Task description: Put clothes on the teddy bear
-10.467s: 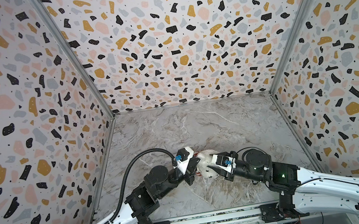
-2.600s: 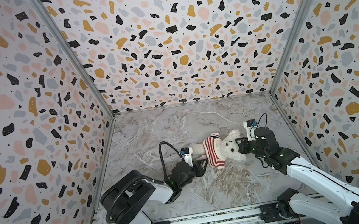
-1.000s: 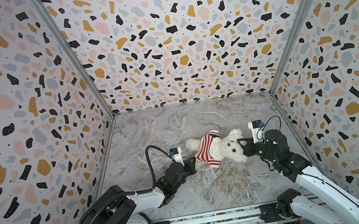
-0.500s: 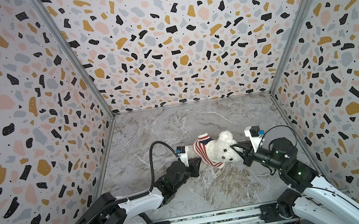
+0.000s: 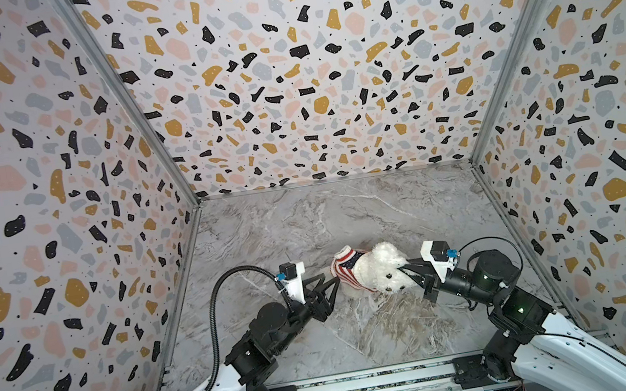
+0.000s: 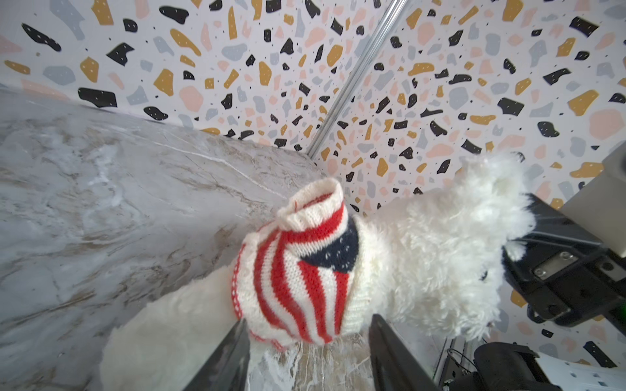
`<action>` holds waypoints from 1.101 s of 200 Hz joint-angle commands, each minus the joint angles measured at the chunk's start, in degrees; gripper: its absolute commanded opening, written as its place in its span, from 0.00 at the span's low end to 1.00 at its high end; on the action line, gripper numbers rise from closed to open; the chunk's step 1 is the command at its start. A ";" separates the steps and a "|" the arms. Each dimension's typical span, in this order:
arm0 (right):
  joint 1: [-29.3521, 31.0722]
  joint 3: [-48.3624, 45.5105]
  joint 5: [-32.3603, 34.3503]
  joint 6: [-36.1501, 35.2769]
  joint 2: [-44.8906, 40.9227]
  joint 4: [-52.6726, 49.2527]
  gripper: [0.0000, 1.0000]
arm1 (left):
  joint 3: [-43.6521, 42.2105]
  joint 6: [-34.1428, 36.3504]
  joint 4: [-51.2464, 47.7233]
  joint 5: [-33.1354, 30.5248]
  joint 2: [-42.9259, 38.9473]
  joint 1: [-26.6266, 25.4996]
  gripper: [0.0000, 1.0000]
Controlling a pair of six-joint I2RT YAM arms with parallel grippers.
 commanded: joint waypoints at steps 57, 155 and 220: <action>1.29 -5.09 -8.04 -12.75 -5.83 14.91 0.00 | 0.81 -14.85 0.78 12.19 -0.28 10.46 0.48; 1.35 -6.81 -4.79 -15.57 -4.85 17.02 0.00 | 1.05 -19.04 -3.80 19.18 -4.60 10.41 0.39; 1.40 -8.04 -3.63 -16.48 -2.80 20.15 0.00 | 2.07 -18.06 -4.93 20.18 -1.96 10.41 0.22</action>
